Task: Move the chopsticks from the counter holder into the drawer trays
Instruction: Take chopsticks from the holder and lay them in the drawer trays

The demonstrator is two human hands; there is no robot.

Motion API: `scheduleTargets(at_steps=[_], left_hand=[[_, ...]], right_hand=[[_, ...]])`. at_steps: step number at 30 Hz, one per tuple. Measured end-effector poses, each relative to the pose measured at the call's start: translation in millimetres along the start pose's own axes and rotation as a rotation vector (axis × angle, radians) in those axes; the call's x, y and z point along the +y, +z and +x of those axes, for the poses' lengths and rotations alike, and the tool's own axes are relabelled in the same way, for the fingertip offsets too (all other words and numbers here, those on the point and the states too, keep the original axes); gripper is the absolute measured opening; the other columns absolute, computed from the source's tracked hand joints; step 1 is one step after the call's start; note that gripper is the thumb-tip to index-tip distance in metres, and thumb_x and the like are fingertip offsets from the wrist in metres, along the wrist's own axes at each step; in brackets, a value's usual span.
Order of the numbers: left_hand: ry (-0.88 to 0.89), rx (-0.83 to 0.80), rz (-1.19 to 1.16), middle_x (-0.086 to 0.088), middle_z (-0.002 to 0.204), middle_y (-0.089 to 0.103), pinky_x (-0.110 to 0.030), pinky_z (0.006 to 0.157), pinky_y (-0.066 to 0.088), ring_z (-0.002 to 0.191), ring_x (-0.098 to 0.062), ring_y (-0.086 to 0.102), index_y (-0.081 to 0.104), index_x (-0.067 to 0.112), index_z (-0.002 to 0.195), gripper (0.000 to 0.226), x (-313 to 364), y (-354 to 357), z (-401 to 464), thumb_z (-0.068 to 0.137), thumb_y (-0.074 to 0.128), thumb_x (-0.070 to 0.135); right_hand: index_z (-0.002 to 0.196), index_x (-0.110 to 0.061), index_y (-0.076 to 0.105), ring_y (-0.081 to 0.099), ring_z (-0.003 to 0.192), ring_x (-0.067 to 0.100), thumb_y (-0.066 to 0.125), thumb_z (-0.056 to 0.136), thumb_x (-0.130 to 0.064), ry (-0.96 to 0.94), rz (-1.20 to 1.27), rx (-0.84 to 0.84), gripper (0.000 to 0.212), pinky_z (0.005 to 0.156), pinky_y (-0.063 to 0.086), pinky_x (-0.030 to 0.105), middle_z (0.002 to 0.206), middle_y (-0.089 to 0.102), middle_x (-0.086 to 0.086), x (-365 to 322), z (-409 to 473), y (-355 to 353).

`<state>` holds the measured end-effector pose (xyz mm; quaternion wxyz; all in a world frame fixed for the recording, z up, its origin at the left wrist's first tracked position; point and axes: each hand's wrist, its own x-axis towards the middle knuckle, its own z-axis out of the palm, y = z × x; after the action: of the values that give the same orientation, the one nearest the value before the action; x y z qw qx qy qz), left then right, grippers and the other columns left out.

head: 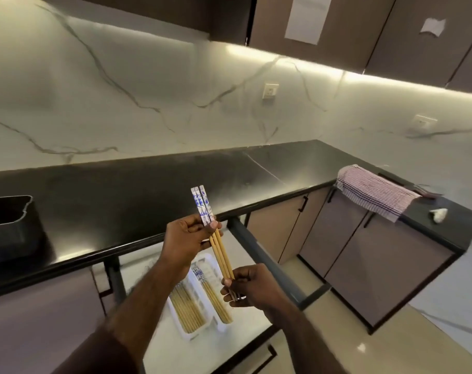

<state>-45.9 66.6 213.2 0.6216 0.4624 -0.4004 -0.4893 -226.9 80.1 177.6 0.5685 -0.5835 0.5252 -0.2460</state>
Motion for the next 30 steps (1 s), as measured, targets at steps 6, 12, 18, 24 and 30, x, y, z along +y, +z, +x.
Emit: scheduleTargets(at_steps=[6, 12, 18, 24, 30], left_hand=[[-0.139, 0.022, 0.124, -0.005, 0.089, 0.077, -0.031, 0.07, 0.06, 0.081, -0.019, 0.074, 0.067, 0.015, 0.1, 0.02, -78, 22, 42, 0.082, 0.069, 0.007], [-0.339, 0.019, 0.227, -0.007, 0.085, 0.076, -0.026, 0.061, 0.058, 0.083, -0.021, 0.073, 0.066, 0.013, 0.095, 0.02, -176, 17, 85, 0.079, 0.073, 0.003], [-0.526, 0.094, 0.204, -0.019, 0.094, 0.07, -0.034, 0.063, 0.06, 0.086, -0.03, 0.07, 0.054, 0.008, 0.119, 0.046, -243, 12, 112, 0.078, 0.07, -0.007], [-0.467, 0.032, 0.673, -0.013, 0.112, 0.065, -0.019, 0.066, 0.054, 0.094, -0.022, 0.066, 0.041, 0.012, 0.133, 0.063, -277, 9, 125, 0.079, 0.071, 0.0], [-0.445, -0.086, 1.118, -0.009, 0.115, 0.064, -0.033, 0.085, 0.054, 0.1, -0.02, 0.063, 0.03, 0.012, 0.143, 0.053, -304, 8, 128, 0.094, 0.05, 0.012]], right_hand=[[0.096, -0.005, 0.077, 0.073, 0.082, 0.022, 0.072, 0.088, -0.022, 0.12, -0.113, 0.051, 0.02, 0.079, 0.062, 0.036, 0.091, 0.077, 0.015, 47, 53, -30], [0.094, -0.005, 0.078, 0.072, 0.094, 0.029, 0.073, 0.084, -0.025, 0.295, -0.351, 0.006, 0.023, 0.087, 0.057, 0.039, 0.097, 0.077, 0.014, 107, 127, -34], [0.095, -0.01, 0.079, 0.074, 0.087, 0.02, 0.074, 0.08, -0.027, 0.472, -0.445, -0.051, 0.023, 0.084, 0.059, 0.028, 0.094, 0.078, 0.005, 154, 178, -33], [0.104, -0.011, 0.071, 0.07, 0.099, 0.018, 0.075, 0.076, -0.042, 0.577, -0.624, -0.082, 0.041, 0.085, 0.055, 0.022, 0.108, 0.074, 0.002, 178, 206, -21], [0.109, -0.017, 0.057, 0.063, 0.111, 0.019, 0.072, 0.081, -0.039, 0.563, -0.744, -0.072, 0.038, 0.093, 0.048, 0.026, 0.118, 0.066, -0.001, 187, 219, -8]])
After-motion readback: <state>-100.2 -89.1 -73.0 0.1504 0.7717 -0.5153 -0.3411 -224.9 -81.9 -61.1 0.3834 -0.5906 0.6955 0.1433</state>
